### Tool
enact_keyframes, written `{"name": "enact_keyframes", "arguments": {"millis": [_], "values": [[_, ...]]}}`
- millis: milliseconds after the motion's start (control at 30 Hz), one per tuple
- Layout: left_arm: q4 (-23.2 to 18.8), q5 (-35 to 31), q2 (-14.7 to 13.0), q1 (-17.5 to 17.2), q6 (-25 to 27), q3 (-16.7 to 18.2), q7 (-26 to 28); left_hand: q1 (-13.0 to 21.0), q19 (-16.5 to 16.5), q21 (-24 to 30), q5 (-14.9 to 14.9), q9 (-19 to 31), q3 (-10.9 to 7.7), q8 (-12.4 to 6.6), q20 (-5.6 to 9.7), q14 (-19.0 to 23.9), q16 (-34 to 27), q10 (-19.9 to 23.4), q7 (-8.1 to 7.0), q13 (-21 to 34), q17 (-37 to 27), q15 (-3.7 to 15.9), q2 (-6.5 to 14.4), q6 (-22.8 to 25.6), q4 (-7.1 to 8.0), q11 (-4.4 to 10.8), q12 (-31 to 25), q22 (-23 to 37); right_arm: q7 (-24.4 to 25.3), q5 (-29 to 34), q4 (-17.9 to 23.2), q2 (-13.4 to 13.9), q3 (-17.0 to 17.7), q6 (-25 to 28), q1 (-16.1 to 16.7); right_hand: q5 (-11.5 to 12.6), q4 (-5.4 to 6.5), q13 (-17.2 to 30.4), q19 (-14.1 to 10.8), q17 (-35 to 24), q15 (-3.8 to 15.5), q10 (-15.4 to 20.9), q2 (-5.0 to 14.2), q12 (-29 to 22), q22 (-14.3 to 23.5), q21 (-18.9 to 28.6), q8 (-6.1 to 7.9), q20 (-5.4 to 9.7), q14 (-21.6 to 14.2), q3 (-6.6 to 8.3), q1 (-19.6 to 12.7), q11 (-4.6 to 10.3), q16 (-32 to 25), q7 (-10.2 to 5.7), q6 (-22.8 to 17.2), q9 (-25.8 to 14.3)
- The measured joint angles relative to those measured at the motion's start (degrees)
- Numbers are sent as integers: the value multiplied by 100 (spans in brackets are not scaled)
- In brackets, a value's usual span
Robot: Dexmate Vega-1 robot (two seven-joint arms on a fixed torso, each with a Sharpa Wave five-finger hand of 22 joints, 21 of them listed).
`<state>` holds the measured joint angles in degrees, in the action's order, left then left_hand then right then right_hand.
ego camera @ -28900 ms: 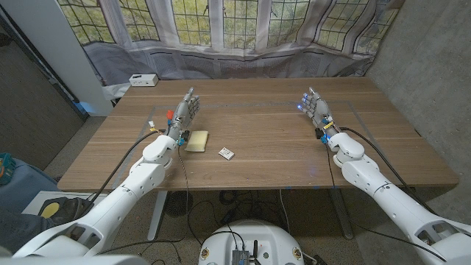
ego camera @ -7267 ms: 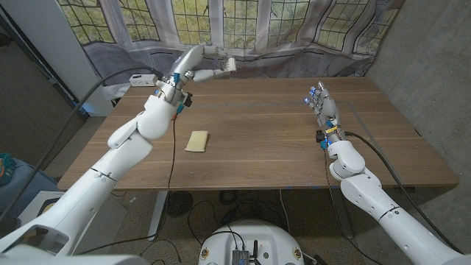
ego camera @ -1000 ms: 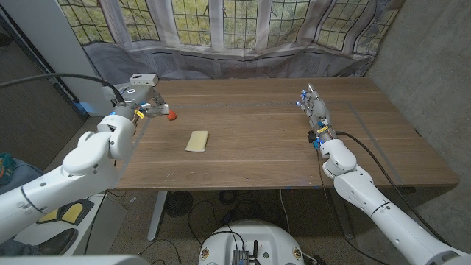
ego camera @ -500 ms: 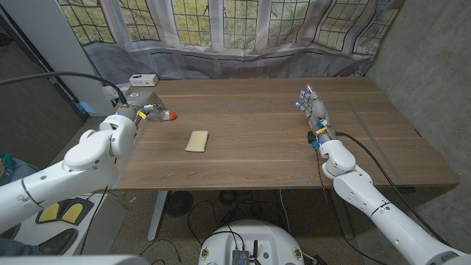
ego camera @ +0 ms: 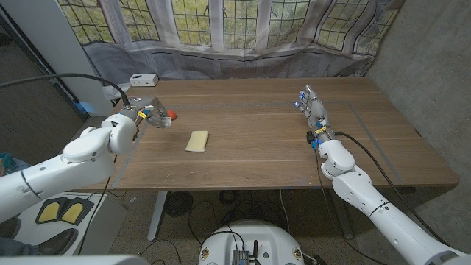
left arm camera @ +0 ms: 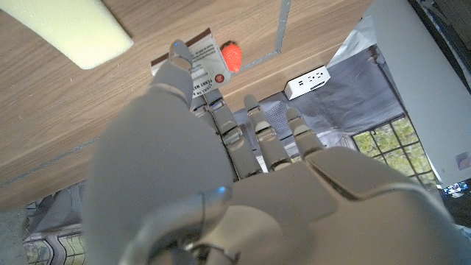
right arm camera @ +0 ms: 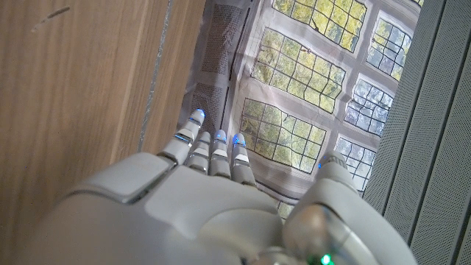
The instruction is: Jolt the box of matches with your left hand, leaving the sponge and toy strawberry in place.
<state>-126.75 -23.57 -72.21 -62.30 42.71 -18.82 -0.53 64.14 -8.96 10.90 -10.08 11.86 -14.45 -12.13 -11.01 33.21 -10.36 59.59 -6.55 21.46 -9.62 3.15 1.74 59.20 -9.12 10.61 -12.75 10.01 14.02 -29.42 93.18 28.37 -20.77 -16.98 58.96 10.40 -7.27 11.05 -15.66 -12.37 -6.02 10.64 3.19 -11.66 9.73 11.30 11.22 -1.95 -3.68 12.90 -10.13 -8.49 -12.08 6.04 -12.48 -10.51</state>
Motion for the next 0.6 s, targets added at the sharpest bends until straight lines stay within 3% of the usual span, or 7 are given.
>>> {"name": "enact_keyframes", "arguments": {"millis": [600], "values": [[261, 181, -87, 415, -174, -446, -272, -1, -1, 0, 22, -3, 0, -4, 1, 0, 0, 1, -2, 22, -13, 1, -1, 42, 0, 3, 26, -1, 15, 21, -17, -23, -42, 41, -27, 0, 0, 0, 0, 0, 0, 0, 0, 0, 0, 0, 0, 0, 0, 0, 0, 0, 0, 0, 0, 0]]}}
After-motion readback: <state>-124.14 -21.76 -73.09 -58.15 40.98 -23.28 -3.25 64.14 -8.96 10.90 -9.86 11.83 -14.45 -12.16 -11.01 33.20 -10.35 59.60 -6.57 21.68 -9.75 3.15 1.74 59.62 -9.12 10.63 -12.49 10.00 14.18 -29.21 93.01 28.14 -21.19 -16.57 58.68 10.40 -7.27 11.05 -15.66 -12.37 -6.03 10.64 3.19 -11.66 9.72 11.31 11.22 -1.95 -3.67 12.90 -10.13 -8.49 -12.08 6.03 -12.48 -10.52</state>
